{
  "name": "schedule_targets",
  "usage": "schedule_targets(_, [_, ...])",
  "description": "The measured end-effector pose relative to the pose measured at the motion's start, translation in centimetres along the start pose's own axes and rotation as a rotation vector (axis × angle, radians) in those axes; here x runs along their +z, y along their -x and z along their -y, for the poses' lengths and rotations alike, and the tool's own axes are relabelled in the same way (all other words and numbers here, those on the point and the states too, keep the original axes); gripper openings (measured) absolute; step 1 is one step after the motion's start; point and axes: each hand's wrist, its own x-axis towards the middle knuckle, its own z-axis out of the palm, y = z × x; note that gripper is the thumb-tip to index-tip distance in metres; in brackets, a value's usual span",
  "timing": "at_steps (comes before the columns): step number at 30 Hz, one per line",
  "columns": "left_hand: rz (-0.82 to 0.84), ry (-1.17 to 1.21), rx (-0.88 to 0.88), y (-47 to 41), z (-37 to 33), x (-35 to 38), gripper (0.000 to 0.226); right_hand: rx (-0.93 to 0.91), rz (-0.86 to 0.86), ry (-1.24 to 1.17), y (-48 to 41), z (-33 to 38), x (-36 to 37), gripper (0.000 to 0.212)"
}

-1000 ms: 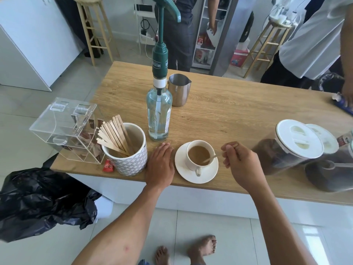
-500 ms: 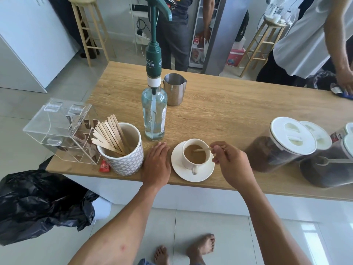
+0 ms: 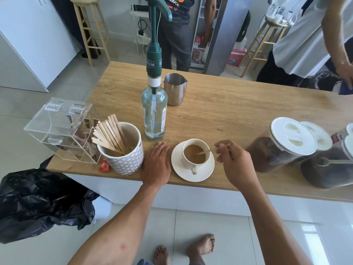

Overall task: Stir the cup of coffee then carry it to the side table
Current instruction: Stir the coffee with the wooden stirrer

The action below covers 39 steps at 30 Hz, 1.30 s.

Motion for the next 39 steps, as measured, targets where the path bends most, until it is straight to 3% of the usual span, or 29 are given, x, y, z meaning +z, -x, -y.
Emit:
schedule_targets(3, [0.004,0.004,-0.001,0.1,-0.1,0.0,0.053,-0.033,0.065,0.016,0.2,0.1,0.3,0.021])
schedule_targets(9, [0.005,0.003,-0.014,-0.1,0.2,0.4,0.047,0.027,-0.055,-0.013,-0.3,-0.7,-0.1,0.023])
schedule_targets(13, [0.015,-0.004,-0.014,-0.1,0.1,0.5,0.050,-0.015,0.016,-0.016,0.0,-0.4,0.2,0.022])
schedule_targets(25, [0.017,-0.011,-0.021,-0.1,0.2,0.5,0.051,0.034,-0.089,-0.017,-0.4,-0.9,0.2,0.023])
schedule_targets(29, [0.007,-0.004,-0.019,-0.1,0.2,0.6,0.043,0.018,-0.021,-0.045,-0.1,-0.8,0.8,0.023])
schedule_targets(32, [-0.007,-0.002,-0.011,-0.1,0.0,0.5,0.040,0.036,-0.061,-0.061,0.1,-1.1,0.7,0.025])
schedule_targets(39, [-0.006,-0.004,-0.006,0.0,-0.2,0.1,0.048,0.003,-0.045,-0.034,0.0,-1.1,0.9,0.024])
